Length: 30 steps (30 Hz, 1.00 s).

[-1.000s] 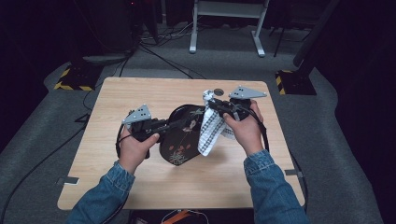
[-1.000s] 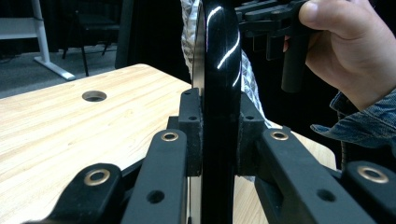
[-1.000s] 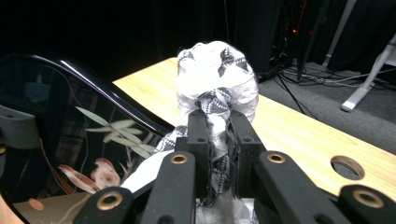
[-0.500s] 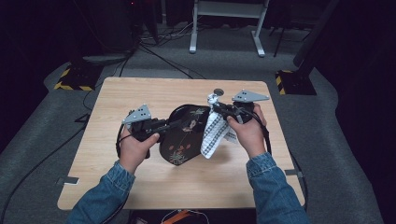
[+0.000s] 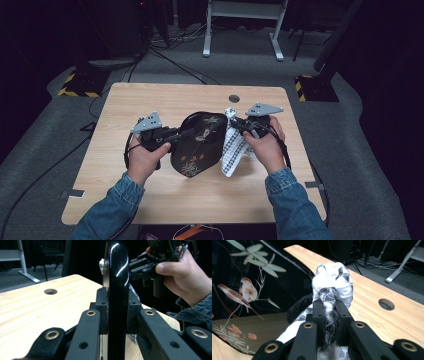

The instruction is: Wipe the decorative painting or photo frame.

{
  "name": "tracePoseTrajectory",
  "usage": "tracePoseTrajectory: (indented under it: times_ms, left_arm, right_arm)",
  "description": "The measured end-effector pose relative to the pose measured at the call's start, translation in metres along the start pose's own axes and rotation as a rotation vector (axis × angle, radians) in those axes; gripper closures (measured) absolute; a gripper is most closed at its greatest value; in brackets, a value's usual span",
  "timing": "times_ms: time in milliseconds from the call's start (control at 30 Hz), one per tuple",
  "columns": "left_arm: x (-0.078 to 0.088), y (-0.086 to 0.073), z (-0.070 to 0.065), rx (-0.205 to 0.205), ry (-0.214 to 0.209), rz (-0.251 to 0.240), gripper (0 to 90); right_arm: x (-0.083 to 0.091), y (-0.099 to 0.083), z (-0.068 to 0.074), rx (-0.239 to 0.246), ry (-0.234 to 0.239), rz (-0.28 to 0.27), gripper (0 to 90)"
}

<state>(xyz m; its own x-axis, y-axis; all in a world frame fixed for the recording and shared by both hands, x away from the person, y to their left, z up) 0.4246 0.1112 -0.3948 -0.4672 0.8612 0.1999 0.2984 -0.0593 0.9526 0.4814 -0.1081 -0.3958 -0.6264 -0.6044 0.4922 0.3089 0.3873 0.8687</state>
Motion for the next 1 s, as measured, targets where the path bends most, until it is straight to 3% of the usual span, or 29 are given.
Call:
tracePoseTrajectory:
  times_ms: [300, 1000]
  left_arm:
    - [0.000, 0.000, 0.000, -0.001, 0.002, 0.001, 78.1]
    - [-0.001, 0.000, 0.001, 0.000, 0.002, -0.006, 77.7]
  right_arm:
    - [-0.005, -0.010, 0.003, 0.012, 0.008, 0.037, 81.7]
    - [-0.023, -0.041, 0.012, 0.012, 0.076, 0.147, 81.7]
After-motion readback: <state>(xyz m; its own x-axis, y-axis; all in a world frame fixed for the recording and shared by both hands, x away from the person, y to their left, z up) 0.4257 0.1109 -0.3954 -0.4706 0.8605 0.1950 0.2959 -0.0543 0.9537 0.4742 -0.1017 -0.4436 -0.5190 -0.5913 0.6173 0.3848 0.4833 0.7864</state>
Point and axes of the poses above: each handheld gripper's, and its own axes: x roughly backward along the jaws, y roughly out of its top, z roughly to its left, the point moved 7 cm from there along -x, roughly forward along the jaws, and after that the axes turned 1 degree about -z, right-handed, at the moved point
